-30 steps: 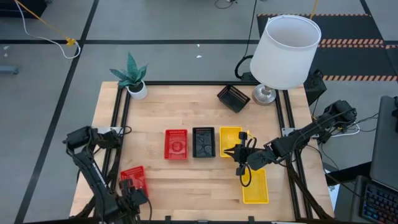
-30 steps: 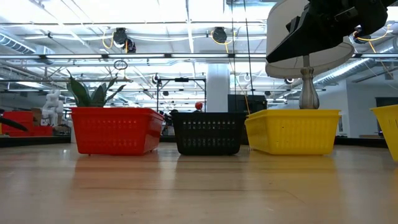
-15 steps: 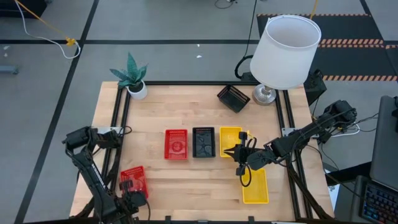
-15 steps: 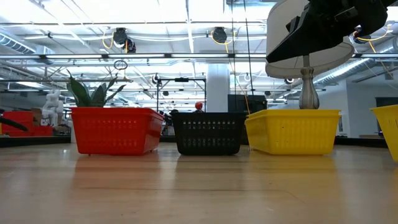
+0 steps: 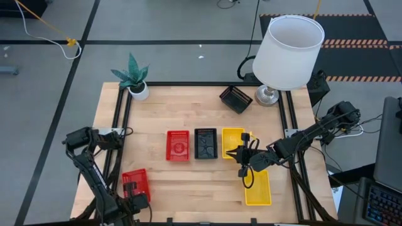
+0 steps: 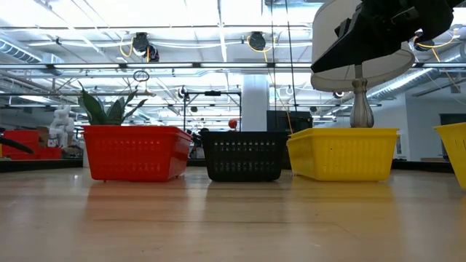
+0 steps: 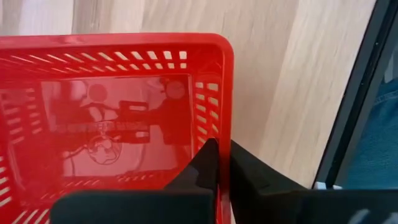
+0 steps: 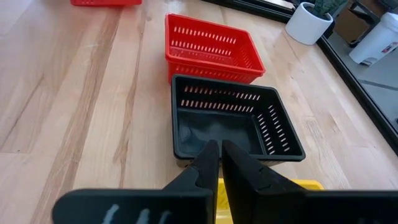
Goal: Stack baskets by color
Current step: Stack the bottom red bin on top of the top red bin
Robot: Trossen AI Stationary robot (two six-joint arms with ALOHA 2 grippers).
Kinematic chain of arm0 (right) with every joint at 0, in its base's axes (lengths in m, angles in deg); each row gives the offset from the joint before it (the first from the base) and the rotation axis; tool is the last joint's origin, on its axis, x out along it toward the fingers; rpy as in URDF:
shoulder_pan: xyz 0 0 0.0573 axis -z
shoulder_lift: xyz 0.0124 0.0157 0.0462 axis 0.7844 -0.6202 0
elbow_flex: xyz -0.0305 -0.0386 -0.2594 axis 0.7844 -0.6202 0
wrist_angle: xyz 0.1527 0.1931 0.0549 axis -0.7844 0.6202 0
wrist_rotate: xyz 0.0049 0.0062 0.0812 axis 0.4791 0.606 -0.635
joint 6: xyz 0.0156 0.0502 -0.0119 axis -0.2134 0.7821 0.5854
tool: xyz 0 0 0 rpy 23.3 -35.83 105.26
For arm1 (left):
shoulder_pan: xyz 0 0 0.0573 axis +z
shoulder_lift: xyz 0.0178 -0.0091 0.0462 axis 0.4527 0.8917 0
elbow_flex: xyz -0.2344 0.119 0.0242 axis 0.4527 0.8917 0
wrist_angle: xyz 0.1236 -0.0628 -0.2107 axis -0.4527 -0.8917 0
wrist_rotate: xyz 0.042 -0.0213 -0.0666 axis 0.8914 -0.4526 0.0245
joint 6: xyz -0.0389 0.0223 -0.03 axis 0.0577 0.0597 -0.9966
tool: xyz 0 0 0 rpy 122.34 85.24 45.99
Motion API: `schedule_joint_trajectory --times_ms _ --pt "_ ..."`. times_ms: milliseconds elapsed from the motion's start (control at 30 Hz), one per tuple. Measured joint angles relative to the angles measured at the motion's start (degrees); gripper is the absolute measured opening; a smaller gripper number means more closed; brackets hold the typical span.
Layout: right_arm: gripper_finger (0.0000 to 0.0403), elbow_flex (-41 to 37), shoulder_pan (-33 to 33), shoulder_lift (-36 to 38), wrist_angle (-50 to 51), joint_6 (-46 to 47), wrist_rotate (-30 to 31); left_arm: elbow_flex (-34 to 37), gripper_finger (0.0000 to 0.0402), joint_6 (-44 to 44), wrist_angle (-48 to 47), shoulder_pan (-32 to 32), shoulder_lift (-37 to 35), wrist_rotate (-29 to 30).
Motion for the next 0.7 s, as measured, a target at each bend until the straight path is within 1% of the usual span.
schedule_joint_trajectory --times_ms 167,567,700 --pt "0.0013 0.0 0.0 0.0 -0.5 -0.2 0.0 -0.1 0.0008 1.3 -0.7 0.3 -0.6 -0.3" --pt "0.0013 0.0 0.0 0.0 -2.1 -1.5 0.0 0.1 0.0009 4.4 -2.3 2.6 -3.5 -1.0" --pt "0.0013 0.0 0.0 0.0 -2.1 -1.5 0.0 -1.7 0.0008 6.0 -7.8 3.5 -3.7 -3.4"
